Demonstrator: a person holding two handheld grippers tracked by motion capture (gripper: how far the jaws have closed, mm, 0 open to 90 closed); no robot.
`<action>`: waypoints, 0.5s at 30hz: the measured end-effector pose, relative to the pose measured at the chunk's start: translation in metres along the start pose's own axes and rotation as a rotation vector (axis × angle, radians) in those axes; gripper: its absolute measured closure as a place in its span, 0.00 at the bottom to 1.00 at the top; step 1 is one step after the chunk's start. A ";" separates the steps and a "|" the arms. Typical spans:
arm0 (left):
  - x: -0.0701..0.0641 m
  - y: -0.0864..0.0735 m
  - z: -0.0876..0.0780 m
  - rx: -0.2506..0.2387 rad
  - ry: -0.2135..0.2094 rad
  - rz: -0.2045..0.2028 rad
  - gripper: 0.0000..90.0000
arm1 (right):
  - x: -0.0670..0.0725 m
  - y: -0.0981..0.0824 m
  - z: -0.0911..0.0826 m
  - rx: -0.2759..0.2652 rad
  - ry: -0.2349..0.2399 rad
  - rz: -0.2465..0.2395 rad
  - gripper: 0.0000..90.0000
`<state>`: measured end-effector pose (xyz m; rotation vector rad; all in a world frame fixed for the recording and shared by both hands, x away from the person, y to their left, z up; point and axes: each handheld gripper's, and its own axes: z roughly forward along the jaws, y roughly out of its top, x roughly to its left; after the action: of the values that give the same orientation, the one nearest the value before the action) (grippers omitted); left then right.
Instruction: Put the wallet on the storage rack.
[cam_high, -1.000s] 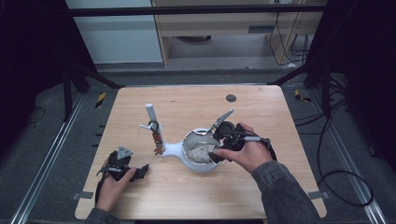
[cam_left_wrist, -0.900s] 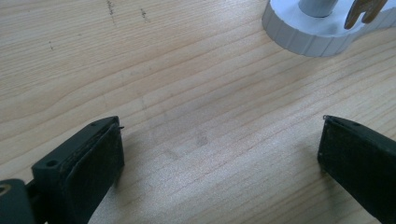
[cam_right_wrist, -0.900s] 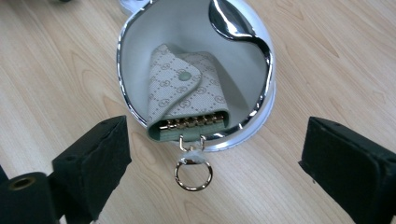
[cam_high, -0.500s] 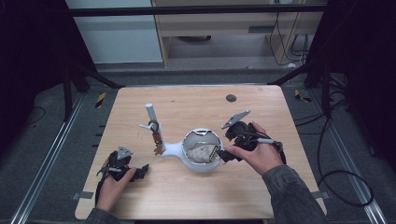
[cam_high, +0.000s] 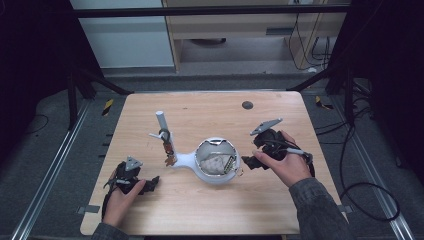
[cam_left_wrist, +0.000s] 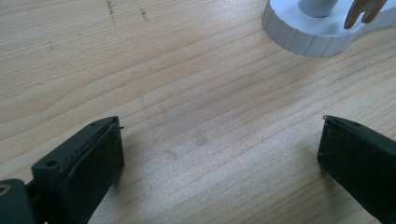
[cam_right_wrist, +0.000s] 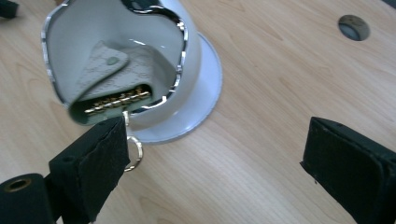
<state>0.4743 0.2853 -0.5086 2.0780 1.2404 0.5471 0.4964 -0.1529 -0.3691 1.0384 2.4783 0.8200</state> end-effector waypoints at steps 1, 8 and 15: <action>0.000 0.000 0.000 0.000 0.000 0.000 0.00 | -0.003 -0.001 0.000 -0.008 -0.021 0.003 0.08; -0.001 0.000 0.000 -0.003 0.001 -0.005 0.00 | -0.011 -0.003 0.003 -0.035 -0.063 0.025 0.08; -0.001 0.000 0.000 -0.004 -0.001 -0.005 0.00 | -0.018 -0.012 0.009 -0.070 -0.075 0.078 0.08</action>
<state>0.4740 0.2846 -0.5089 2.0712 1.2431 0.5460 0.5067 -0.1698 -0.3824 1.1257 2.3429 0.8681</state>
